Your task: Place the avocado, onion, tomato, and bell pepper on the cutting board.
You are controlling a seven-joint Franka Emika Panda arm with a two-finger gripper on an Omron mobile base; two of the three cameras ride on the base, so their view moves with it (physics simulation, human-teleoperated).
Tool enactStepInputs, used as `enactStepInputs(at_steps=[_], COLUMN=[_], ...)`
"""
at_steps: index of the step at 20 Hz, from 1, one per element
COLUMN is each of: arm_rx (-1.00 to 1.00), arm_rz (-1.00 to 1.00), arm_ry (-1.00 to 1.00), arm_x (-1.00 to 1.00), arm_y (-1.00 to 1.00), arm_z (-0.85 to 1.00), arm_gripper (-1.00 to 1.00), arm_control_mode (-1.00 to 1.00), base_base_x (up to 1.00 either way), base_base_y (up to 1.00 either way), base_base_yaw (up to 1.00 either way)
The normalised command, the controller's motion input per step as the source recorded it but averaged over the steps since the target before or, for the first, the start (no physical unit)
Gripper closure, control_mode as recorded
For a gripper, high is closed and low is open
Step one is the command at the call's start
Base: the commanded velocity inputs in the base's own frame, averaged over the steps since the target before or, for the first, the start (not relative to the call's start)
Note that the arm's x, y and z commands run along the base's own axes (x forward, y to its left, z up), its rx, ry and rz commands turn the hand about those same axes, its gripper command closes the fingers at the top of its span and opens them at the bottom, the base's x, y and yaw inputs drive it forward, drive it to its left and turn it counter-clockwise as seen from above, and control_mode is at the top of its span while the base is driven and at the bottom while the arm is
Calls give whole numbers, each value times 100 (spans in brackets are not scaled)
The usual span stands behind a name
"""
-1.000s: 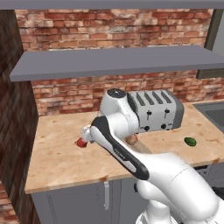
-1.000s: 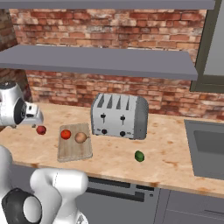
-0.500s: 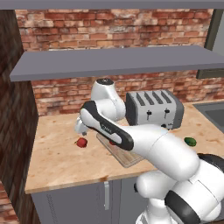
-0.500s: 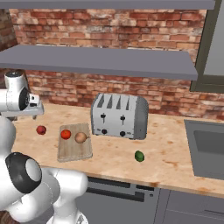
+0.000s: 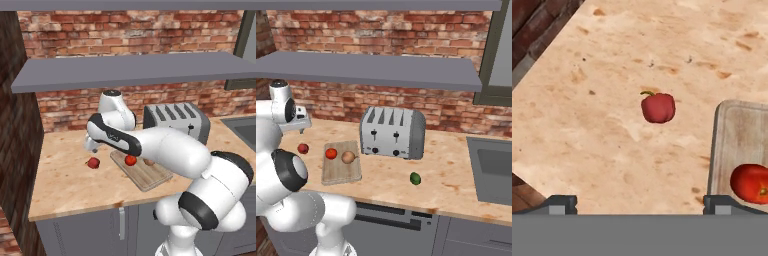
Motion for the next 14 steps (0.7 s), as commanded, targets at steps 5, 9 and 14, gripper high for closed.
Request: enactStepInputs(at_steps=[5, 9, 14], arm_rx=[-2, -5, -7], arm_rz=[8, 4, 4], arm_ry=[0, 3, 1], arm_x=[23, 29, 30], arm_y=[14, 12, 17], arm_z=[-3, -20, -26], arm_gripper=[-100, -100, -100], arm_control_mode=[-100, -100, -100], base_base_x=[0, 0, 0], base_base_y=[0, 0, 0], base_base_yaw=[0, 0, 0])
